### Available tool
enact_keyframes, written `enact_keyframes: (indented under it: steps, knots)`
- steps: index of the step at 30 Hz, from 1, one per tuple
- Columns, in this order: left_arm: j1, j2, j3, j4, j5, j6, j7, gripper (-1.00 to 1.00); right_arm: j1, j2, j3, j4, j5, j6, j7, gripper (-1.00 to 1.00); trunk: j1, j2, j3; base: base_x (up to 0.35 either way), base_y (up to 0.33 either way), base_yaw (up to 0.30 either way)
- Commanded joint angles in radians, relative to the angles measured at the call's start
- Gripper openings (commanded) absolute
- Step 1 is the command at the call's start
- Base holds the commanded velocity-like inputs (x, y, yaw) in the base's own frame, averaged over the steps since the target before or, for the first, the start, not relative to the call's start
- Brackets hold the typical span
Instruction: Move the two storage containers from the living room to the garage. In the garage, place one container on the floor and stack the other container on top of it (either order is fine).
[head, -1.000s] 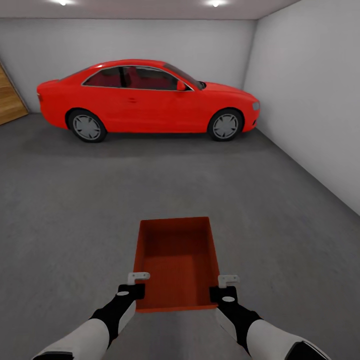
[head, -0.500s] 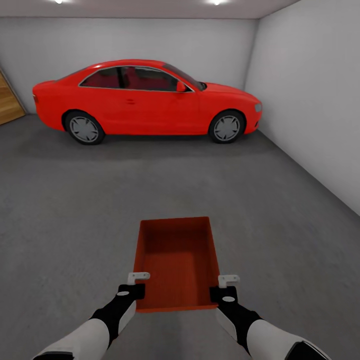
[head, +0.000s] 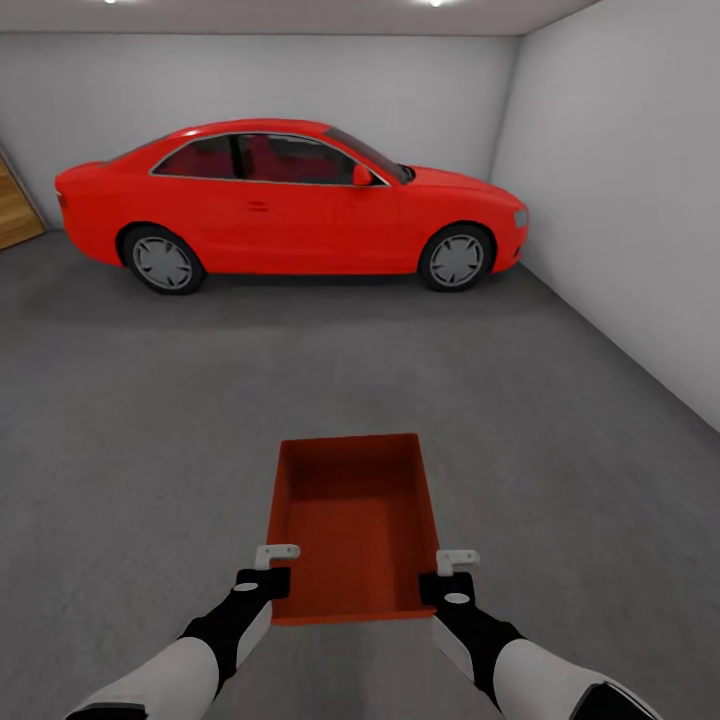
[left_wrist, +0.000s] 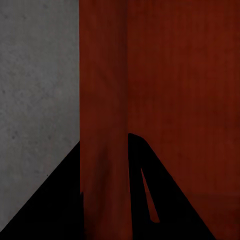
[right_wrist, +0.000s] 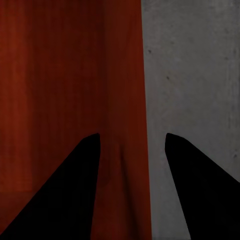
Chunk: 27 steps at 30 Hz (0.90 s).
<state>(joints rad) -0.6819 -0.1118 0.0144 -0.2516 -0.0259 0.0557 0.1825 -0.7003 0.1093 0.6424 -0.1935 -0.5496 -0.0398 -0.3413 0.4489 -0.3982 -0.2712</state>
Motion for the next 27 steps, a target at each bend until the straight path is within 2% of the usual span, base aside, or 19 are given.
enact_keyframes:
  steps: [1,27]
  knots:
    - [-0.001,0.081,0.025,-0.006,0.043,0.006,-0.012,-1.0,-0.001,-0.046,-0.035,-0.001,-0.018,-0.002,0.046,-1.0,0.001,-0.002,-0.002,0.322,0.0,0.0]
    - [-0.001,0.081,0.025,-0.006,0.043,0.006,-0.012,-1.0,-0.001,-0.048,-0.035,-0.001,-0.018,-0.002,0.046,-1.0,0.001,-0.002,-0.002,0.322,0.0,0.0]
